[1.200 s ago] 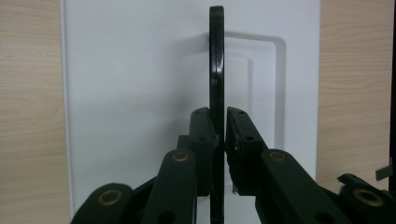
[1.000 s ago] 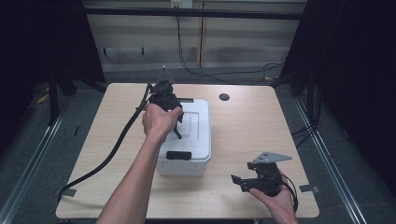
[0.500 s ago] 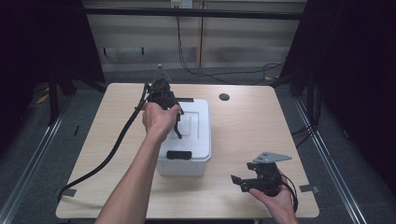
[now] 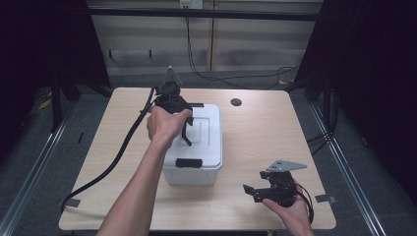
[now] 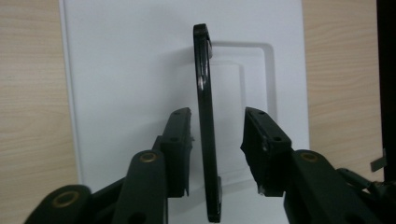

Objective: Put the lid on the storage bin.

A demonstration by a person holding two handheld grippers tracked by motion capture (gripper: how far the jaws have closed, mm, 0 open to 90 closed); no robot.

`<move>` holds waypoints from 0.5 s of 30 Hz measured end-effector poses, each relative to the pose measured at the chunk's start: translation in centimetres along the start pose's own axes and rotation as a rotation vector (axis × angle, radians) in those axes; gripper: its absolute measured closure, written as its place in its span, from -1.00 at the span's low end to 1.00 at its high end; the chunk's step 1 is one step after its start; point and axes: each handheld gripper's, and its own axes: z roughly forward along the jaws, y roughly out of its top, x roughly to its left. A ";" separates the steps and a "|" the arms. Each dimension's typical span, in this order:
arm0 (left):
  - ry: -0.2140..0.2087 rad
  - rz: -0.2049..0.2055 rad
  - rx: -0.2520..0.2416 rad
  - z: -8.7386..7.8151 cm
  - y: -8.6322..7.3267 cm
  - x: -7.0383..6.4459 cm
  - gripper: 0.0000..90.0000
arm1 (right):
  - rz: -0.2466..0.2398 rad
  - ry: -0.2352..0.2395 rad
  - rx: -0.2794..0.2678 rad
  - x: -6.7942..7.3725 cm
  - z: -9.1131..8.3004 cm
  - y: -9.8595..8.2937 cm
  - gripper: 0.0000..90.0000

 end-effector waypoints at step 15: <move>-0.124 0.215 -0.104 -3.8 0.1 3.1 -0.47 | 0.001 -0.001 0.005 0.0 0.1 0.0 -0.57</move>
